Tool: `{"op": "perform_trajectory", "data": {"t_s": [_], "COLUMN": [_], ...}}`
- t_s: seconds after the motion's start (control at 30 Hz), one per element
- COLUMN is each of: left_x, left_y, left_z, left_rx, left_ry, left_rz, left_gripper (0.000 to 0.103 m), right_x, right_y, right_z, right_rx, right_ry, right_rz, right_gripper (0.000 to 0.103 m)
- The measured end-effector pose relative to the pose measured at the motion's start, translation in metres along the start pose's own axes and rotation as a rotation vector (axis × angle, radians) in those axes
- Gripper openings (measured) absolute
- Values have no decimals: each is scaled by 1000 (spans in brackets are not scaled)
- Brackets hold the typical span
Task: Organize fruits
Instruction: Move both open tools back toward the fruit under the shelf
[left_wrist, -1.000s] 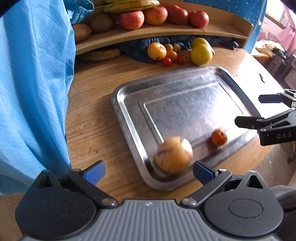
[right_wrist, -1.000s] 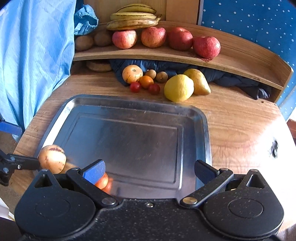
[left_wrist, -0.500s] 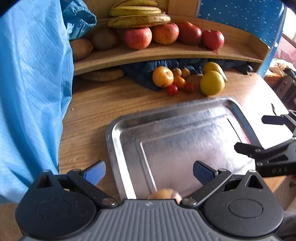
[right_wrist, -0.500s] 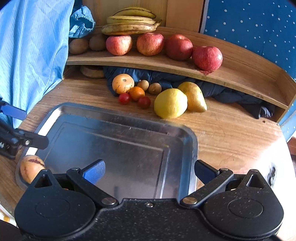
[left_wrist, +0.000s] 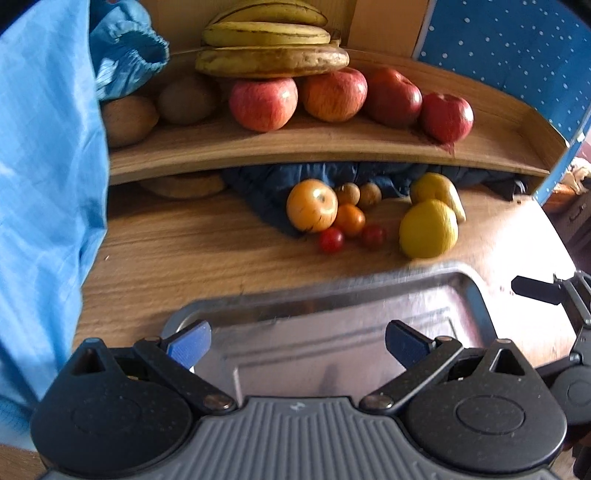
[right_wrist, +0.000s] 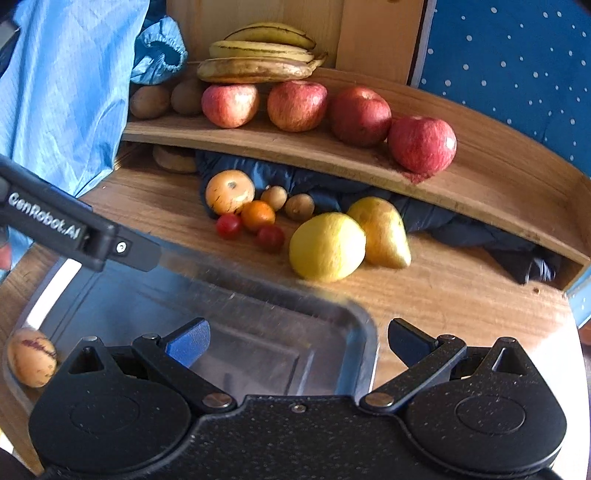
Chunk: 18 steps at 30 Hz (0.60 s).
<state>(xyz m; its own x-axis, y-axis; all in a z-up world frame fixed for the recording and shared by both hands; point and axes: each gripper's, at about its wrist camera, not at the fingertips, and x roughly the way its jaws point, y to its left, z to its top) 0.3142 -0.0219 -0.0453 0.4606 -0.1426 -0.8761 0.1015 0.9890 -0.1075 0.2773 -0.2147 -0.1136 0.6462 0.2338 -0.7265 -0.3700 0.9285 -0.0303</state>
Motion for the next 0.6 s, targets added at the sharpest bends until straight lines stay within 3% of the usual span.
{"op": "perform_trajectory", "data": {"t_s": [0.6], "left_x": [52], "left_y": [9], "left_z": [72], "left_rx": [-69], "left_ry": [-31], "left_rz": [72], "left_gripper": [102], "right_x": [58], "right_y": [-34], "right_z": [37], "right_rx": [124], "right_ry": [32], "right_rz": [139], "right_gripper": [99]}}
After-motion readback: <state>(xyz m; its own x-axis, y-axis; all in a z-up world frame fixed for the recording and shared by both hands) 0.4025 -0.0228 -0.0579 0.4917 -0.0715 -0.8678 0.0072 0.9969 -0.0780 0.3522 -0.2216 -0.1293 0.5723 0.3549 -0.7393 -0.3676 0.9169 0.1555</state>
